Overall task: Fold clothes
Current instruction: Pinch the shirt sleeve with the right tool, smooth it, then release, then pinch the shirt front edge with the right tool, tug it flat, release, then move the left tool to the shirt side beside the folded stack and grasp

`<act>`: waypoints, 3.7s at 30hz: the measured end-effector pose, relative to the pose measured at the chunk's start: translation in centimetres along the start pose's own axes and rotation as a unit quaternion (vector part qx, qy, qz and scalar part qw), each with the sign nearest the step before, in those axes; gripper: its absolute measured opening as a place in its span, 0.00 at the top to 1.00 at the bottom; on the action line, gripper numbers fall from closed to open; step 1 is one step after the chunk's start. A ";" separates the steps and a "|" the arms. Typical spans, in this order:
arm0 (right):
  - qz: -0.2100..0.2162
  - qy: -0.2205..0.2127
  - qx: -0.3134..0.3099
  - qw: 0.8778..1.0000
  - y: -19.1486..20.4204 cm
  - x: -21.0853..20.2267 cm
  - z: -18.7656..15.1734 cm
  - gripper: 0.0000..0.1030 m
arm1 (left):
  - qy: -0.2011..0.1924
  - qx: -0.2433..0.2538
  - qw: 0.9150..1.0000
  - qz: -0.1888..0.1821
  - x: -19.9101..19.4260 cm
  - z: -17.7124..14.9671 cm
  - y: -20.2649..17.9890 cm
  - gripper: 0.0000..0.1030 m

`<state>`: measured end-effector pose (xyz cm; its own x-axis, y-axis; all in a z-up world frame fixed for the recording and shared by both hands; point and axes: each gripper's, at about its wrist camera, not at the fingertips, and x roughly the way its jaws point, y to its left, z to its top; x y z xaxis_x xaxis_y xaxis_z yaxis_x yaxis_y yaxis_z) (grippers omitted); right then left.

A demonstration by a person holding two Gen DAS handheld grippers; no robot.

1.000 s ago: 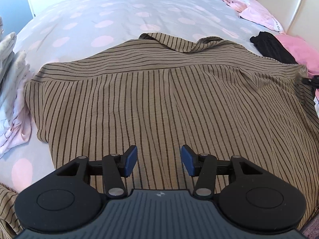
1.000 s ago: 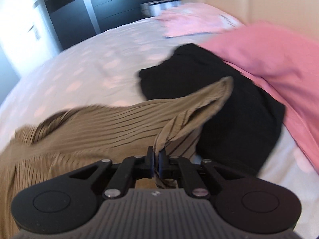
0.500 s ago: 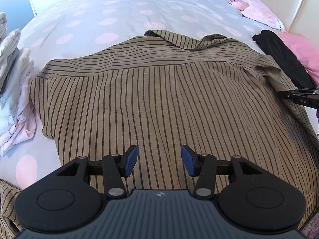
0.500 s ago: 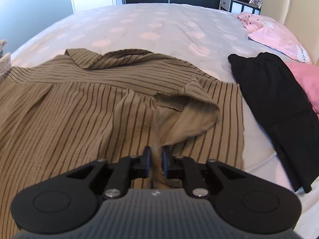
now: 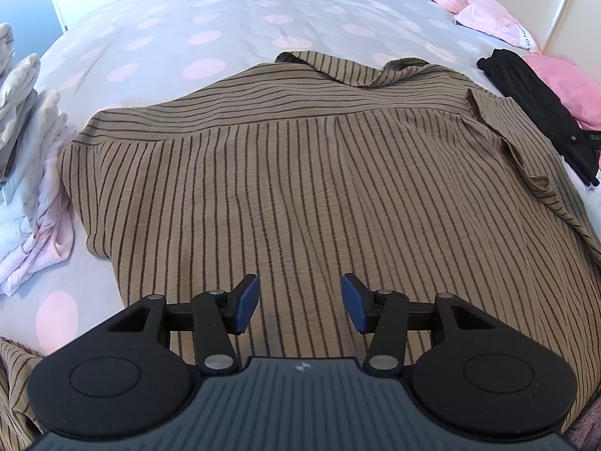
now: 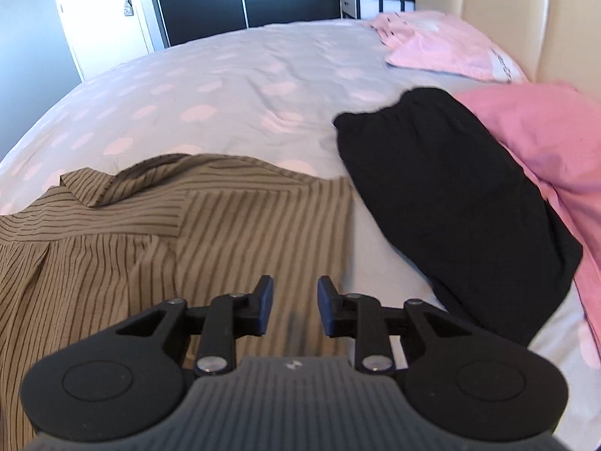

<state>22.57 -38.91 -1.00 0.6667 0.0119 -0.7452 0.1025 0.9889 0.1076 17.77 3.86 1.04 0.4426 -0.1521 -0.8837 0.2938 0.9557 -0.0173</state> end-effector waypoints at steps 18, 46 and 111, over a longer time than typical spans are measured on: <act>-0.063 0.019 -0.296 0.953 5.5 -3.5 -12.4 0.59 | 0.005 0.034 0.999 0.005 0.2 -0.4 -1.7 0.55; -0.163 0.033 -0.264 0.950 -1.3 -5.6 -12.2 0.95 | 0.004 0.093 0.994 0.057 0.9 -1.0 -3.8 0.55; -0.004 -0.029 -0.244 0.969 8.1 -3.1 -6.6 0.54 | -0.176 -0.214 0.958 0.071 2.0 3.8 15.4 1.00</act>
<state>16.45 -29.97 -2.23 0.7089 0.0102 -0.7052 -0.2439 0.9418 -0.2315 26.37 17.31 0.81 0.7322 -0.0164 -0.6809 -0.1316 0.9775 -0.1651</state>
